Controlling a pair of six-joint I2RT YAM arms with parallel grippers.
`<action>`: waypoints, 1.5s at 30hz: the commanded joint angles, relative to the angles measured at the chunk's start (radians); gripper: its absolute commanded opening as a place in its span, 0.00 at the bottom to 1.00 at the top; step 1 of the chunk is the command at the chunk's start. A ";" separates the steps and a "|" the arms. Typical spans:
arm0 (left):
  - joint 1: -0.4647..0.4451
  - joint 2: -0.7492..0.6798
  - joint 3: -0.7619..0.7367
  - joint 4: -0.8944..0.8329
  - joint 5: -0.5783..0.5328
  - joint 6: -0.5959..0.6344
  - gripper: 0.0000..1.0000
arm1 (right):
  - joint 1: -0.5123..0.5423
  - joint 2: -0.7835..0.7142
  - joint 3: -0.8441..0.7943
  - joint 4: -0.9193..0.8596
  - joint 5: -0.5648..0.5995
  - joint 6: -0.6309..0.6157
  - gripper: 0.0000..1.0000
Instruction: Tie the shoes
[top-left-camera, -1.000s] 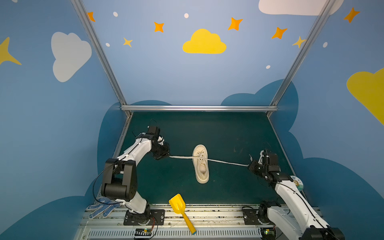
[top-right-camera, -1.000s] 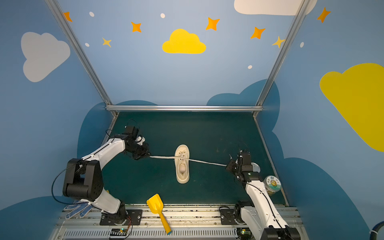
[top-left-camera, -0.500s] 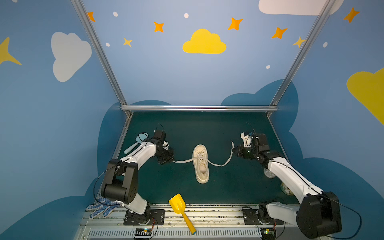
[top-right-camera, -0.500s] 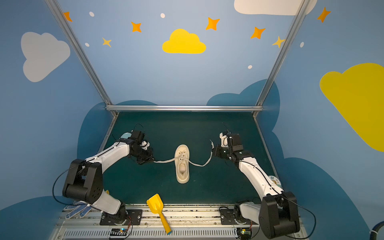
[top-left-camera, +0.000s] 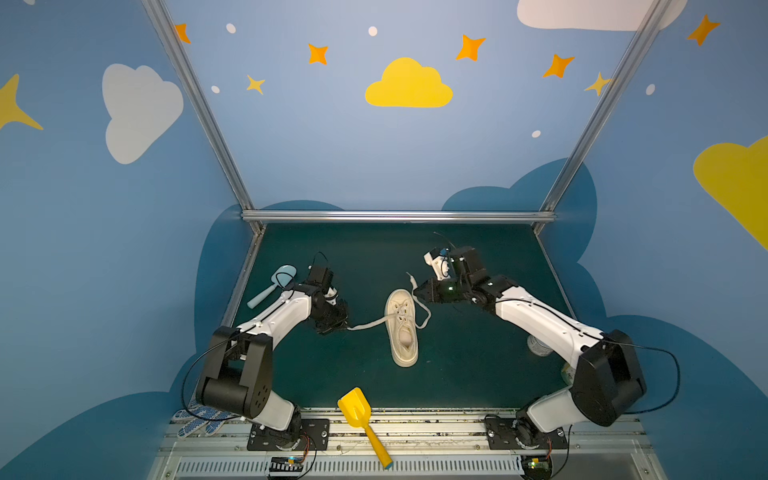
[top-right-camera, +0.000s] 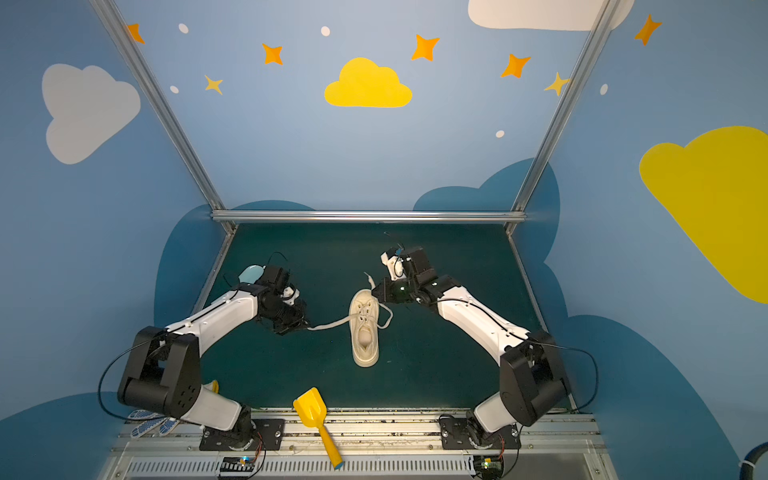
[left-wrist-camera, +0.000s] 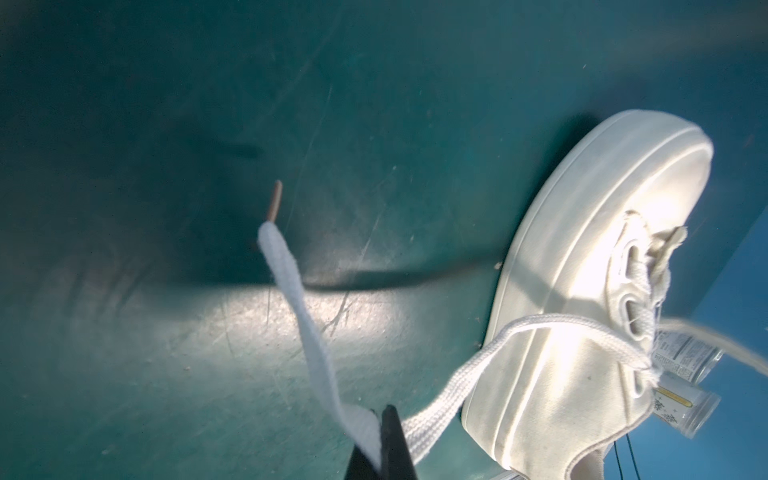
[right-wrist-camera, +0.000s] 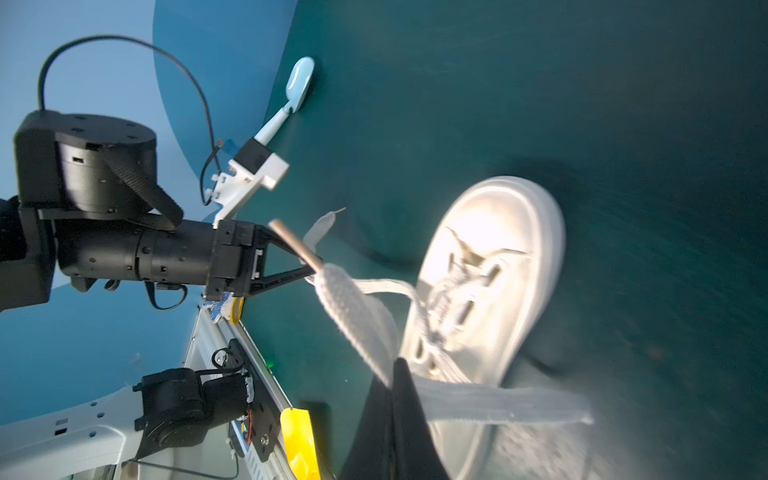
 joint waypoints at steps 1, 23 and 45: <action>-0.008 -0.031 -0.012 0.019 0.000 -0.018 0.03 | 0.062 0.068 0.071 0.016 0.005 0.036 0.00; -0.019 -0.117 -0.159 0.095 0.031 -0.078 0.03 | 0.190 0.552 0.534 -0.077 -0.054 0.088 0.00; -0.018 -0.136 -0.186 0.103 0.019 -0.086 0.26 | 0.205 0.674 0.646 -0.138 -0.067 0.046 0.58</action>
